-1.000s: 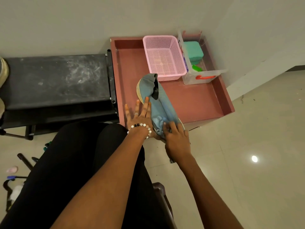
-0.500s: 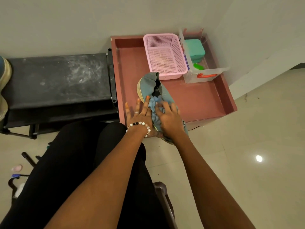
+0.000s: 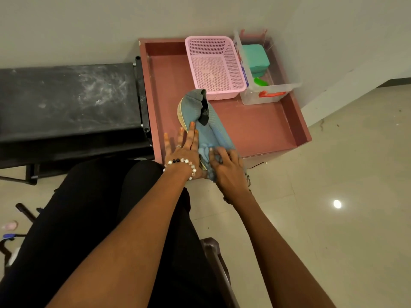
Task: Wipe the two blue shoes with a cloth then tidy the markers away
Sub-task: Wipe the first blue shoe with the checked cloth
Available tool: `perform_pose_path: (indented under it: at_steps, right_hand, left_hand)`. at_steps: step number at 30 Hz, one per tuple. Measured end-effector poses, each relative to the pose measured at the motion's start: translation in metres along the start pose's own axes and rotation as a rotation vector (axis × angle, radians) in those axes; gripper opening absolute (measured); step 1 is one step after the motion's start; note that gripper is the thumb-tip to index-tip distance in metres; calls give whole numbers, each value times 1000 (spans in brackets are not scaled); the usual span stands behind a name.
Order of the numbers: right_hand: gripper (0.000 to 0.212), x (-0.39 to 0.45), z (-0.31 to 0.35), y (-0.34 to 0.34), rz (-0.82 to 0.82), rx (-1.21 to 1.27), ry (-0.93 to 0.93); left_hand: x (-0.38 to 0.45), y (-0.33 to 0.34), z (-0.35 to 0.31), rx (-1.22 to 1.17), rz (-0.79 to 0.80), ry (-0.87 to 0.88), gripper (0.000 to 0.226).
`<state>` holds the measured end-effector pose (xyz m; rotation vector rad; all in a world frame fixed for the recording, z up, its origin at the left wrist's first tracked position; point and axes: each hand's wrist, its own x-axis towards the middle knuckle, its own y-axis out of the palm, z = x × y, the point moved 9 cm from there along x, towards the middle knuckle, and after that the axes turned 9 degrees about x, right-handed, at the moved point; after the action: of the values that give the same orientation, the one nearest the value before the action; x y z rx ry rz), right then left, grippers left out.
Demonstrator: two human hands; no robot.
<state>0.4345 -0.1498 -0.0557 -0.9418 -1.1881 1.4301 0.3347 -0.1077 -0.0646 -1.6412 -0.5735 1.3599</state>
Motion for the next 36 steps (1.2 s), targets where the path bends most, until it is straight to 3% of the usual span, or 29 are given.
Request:
perform_pose_path:
  at_steps: [7, 13, 20, 28, 32, 36]
  right_hand:
    - [40, 69, 7, -4, -130, 31, 42]
    - [60, 27, 4, -4, -50, 92, -42]
    - [58, -50, -10, -15, -10, 134, -2]
    - [74, 12, 2, 2, 22, -24, 42]
    - [52, 75, 11, 0, 32, -2, 94]
    - [44, 77, 10, -6, -22, -9, 54]
  left_hand:
    - [7, 5, 0, -14, 56, 9, 132]
    - [5, 5, 3, 52, 76, 2, 119]
    - [6, 8, 4, 11, 81, -1, 131]
    - [4, 4, -1, 6, 56, -2, 117]
    - [8, 7, 0, 6, 87, 0, 124]
    - [10, 7, 1, 10, 110, -16, 124]
